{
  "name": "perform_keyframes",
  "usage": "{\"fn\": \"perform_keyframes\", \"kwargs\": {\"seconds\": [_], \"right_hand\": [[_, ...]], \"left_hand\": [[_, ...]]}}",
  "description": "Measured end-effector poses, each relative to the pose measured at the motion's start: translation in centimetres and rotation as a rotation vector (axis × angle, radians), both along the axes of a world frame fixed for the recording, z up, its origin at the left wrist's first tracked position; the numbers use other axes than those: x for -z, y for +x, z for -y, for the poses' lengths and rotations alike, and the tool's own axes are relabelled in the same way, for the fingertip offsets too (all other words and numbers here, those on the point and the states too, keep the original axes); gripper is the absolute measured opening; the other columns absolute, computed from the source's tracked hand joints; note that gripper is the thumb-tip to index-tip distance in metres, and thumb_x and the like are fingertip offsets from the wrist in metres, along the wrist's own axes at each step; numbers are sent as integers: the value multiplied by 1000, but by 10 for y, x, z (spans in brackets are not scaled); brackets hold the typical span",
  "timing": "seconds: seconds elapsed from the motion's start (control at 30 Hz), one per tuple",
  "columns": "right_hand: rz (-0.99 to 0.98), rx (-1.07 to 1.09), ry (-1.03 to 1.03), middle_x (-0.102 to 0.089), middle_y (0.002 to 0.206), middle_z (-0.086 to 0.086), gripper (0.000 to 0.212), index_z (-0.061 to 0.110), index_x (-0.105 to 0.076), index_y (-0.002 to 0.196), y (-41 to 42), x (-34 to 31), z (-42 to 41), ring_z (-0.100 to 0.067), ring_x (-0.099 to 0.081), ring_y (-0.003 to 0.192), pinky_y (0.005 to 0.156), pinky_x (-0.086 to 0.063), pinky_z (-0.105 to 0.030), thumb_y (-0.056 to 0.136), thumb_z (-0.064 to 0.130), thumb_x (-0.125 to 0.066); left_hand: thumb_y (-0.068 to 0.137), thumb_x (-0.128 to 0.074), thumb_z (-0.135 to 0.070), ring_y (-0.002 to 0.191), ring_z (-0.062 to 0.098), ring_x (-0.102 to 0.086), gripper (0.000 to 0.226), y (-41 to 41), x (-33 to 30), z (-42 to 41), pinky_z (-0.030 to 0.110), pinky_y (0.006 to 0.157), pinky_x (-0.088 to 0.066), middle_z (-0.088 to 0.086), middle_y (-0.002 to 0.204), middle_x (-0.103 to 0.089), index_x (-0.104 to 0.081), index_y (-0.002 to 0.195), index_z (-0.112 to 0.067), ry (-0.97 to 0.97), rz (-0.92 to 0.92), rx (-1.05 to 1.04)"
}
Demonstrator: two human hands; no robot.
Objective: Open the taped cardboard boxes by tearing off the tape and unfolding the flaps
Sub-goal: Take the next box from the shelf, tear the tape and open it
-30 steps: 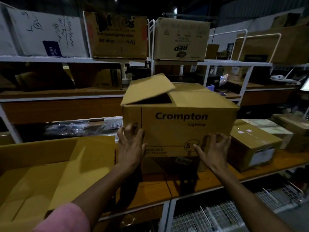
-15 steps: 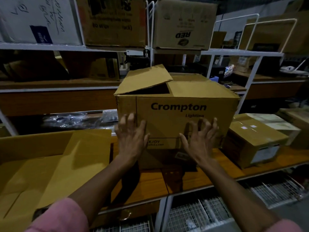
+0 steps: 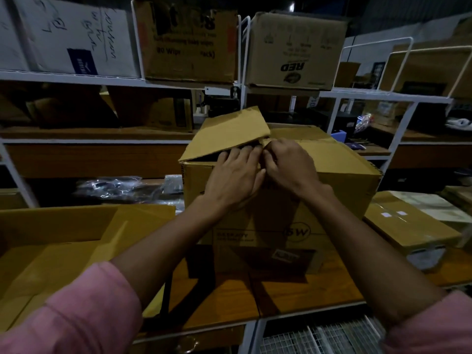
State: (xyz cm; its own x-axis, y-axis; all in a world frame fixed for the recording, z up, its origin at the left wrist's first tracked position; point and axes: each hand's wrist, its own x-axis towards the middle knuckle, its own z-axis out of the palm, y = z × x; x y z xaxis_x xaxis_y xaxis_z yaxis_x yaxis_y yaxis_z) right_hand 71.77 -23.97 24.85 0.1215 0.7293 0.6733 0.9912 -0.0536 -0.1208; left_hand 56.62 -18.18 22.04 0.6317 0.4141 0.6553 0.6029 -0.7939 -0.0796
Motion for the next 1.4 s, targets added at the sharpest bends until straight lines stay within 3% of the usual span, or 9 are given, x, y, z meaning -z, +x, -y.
{"fn": "perform_keyframes", "kwargs": {"seconds": [0.17, 0.33, 0.43, 0.5, 0.63, 0.87, 1.03, 1.2, 1.4], "right_hand": [[-87, 62, -214, -59, 113, -9, 34, 20, -68, 109, 8, -14, -25, -28, -55, 109, 91, -50, -48, 98, 46, -49], [-77, 65, -280, -53, 128, -8, 37, 27, -63, 122, 11, -12, -28, -27, -47, 121, 102, -44, -53, 100, 50, -45], [-81, 50, -325, -51, 134, -9, 39, 30, -60, 126, 13, -13, -31, -27, -44, 125, 104, -42, -53, 99, 52, -44], [-66, 52, -376, -47, 141, -8, 41, 31, -57, 131, 14, -12, -34, -28, -39, 131, 107, -38, -53, 100, 53, -42], [-22, 47, -468, -39, 152, -7, 43, 35, -51, 138, 13, -16, -41, -31, -29, 141, 110, -26, -55, 102, 53, -39], [-146, 147, -572, -27, 164, -13, 69, 33, -40, 151, 28, -30, -78, -40, -18, 151, 117, -11, -65, 97, 73, -29], [-264, 146, -568, -45, 153, -14, 89, 24, -47, 145, 48, -47, -105, -38, -41, 140, 112, -32, -65, 86, 85, -21], [-211, 136, -258, -64, 116, -10, 44, 23, -65, 105, 42, -83, -102, -34, -53, 121, 110, -27, -66, 101, 60, -41], [-66, 147, 42, -66, 99, -8, 34, 15, -69, 101, 26, -136, -66, -28, -60, 98, 99, -41, -53, 101, 44, -50]], "left_hand": [[100, -37, -49, 140, 38, -34, 61, -14, -21, -25, 58, 106, -38, 14, 157, -37, -38, 151, -16, -48, 16, -190], [98, -30, -66, 153, 39, -11, 67, -36, -25, -53, 77, 113, -8, 12, 163, -30, -52, 141, -20, -145, -77, -383], [95, -26, -74, 148, 39, -22, 72, -42, -19, -60, 74, 106, -28, 10, 159, -36, -53, 138, -22, -342, -15, -391], [96, -25, -75, 138, 38, -37, 73, -44, -17, -60, 56, 94, -44, 14, 150, -46, -52, 137, -21, -403, 12, -382], [100, -25, -69, 127, 35, -46, 69, -45, -12, -57, 43, 77, -38, 15, 141, -53, -54, 136, -18, -357, 40, -354], [95, -11, -68, 135, 33, -45, 77, -40, -11, -53, 62, 103, -37, 11, 145, -54, -56, 133, -19, -270, 45, -380], [94, -9, -64, 135, 31, -46, 77, -40, -17, -49, 62, 105, -38, 9, 147, -52, -52, 137, -17, -273, 36, -332], [101, -24, -60, 148, 36, -25, 65, -41, -31, -49, 67, 107, -37, 11, 162, -31, -41, 146, -17, -328, 95, -280], [100, -38, -56, 153, 37, -14, 68, -31, -80, -37, 68, 114, -27, 10, 167, -16, -26, 154, -17, -218, 172, -250]]}}
